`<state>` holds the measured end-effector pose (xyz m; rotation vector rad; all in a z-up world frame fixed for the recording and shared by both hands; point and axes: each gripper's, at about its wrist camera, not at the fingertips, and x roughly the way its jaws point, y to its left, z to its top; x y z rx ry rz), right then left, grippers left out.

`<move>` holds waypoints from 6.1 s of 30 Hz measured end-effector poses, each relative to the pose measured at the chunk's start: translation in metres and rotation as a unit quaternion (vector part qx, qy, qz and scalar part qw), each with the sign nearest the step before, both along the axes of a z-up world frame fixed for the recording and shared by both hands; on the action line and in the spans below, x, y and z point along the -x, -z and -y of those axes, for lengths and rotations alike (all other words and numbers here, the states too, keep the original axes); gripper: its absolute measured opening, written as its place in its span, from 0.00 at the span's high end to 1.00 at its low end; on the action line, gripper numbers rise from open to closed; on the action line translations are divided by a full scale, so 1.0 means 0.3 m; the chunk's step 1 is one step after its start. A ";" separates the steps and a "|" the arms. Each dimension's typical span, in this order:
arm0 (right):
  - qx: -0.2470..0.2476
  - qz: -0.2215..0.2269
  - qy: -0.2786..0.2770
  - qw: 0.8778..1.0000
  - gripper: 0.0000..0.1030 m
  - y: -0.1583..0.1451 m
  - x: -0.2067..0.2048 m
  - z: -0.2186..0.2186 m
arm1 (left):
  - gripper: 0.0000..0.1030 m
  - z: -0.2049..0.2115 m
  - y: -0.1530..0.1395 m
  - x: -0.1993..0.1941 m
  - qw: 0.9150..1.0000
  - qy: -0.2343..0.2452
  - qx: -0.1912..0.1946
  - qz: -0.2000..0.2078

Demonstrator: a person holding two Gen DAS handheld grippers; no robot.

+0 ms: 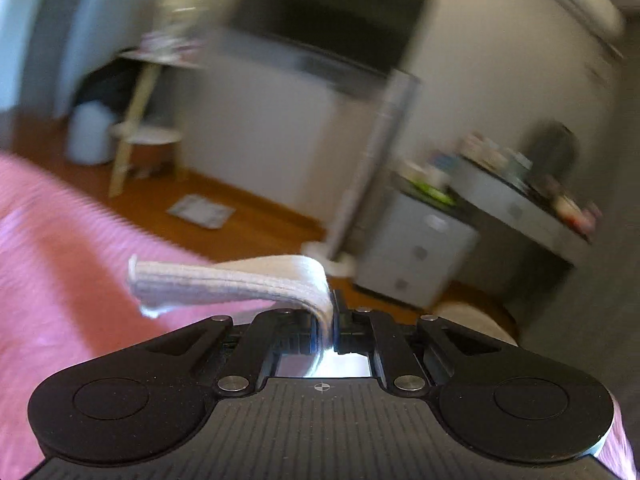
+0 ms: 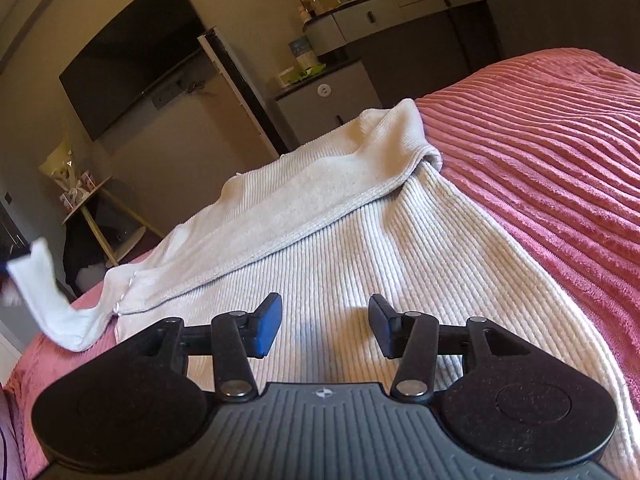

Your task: Fold small clothes

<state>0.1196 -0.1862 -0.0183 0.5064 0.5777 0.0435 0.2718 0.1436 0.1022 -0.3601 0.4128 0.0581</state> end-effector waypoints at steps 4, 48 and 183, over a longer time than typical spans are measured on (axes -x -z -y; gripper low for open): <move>-0.010 0.005 0.007 1.000 0.54 0.001 -0.004 0.022 | 0.92 0.290 0.053 -0.070 0.996 0.070 -0.058 -0.015; 0.387 0.096 -0.232 0.887 0.94 -0.089 -0.288 -0.683 | 0.18 0.179 0.445 0.296 0.992 -0.019 0.021 -0.121; -0.085 -0.058 -0.077 0.992 0.92 -0.247 0.272 0.352 | 0.89 0.187 0.153 0.537 0.957 0.144 0.188 -0.171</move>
